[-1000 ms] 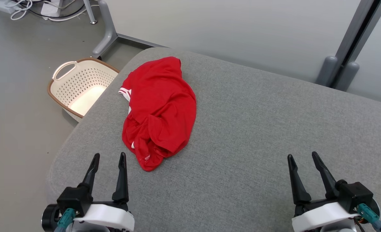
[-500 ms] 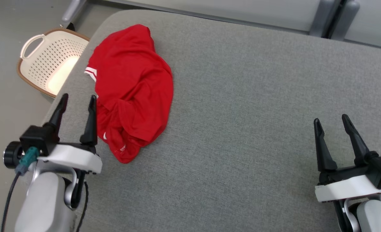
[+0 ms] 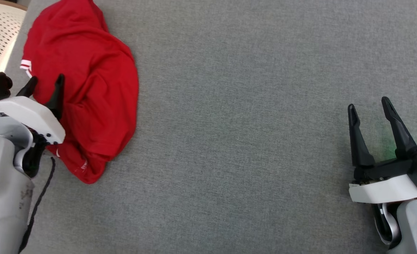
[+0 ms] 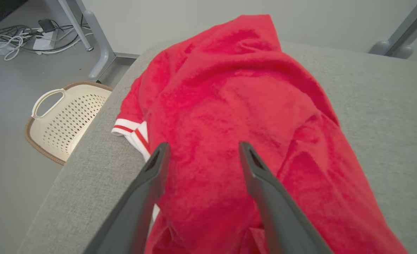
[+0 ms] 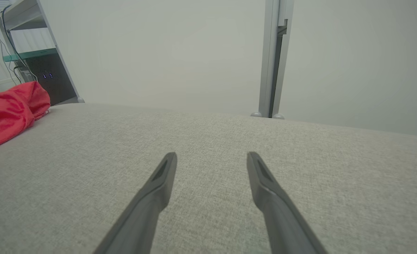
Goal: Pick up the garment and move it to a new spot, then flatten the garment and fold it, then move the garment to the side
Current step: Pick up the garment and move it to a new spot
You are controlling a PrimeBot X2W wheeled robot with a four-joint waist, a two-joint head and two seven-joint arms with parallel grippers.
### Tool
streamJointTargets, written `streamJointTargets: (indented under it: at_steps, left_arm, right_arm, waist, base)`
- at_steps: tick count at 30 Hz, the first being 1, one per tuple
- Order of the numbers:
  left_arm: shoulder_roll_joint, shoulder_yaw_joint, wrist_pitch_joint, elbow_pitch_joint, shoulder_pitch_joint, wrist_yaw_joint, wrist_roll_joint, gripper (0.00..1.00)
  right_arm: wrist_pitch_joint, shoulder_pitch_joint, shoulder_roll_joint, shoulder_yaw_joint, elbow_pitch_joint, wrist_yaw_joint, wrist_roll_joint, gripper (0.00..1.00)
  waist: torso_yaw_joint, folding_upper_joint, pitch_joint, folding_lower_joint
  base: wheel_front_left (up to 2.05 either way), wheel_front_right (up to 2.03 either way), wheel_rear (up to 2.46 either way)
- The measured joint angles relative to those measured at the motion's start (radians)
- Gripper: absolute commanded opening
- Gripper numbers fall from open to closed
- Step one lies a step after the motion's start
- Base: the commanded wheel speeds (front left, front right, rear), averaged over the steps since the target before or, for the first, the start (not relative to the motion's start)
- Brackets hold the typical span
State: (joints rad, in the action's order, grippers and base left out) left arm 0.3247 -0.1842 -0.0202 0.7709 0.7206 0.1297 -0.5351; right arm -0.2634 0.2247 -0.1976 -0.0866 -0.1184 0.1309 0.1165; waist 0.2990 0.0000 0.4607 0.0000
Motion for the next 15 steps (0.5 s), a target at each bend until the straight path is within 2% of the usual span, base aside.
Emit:
streamJointTargets:
  at_steps: [4,10,11,12,15]
  left_arm:
    - [0.056,-0.075,-0.051,0.068,0.037,0.0,-0.049,1.0]
    - [0.068,-0.162,-0.093,0.144,0.073,0.0,-0.121,1.0]
    - [0.072,-0.183,-0.104,0.145,0.078,-0.002,-0.136,0.36]
    - [0.077,-0.202,-0.11,0.143,0.08,-0.002,-0.149,0.0]
    - [0.094,-0.267,-0.099,0.119,0.073,-0.002,-0.186,0.0]
  right_arm:
    - [0.0,0.015,0.0,-0.011,0.019,0.0,-0.003,1.0]
    - [-0.001,0.027,0.006,-0.022,0.02,0.0,-0.004,1.0]
    - [-0.001,0.027,0.007,-0.025,0.016,0.0,-0.004,1.0]
    - [-0.001,0.027,0.008,-0.027,0.01,0.0,-0.004,1.0]
    - [0.0,0.027,0.015,-0.035,-0.004,0.0,-0.004,1.0]
  waist:
    - [-0.033,-0.0001,0.037,0.0]
    - [-0.065,0.0,0.054,0.0]
    - [-0.067,0.0,0.051,0.0]
    - [-0.069,0.0,0.046,0.0]
    - [-0.072,0.0,0.03,0.0]
  base:
    - [0.0,0.0,0.0]
    - [0.0,0.0,0.0]
    - [0.0,0.0,0.0]
    - [0.0,0.0,0.0]
    - [0.0,0.0,0.0]
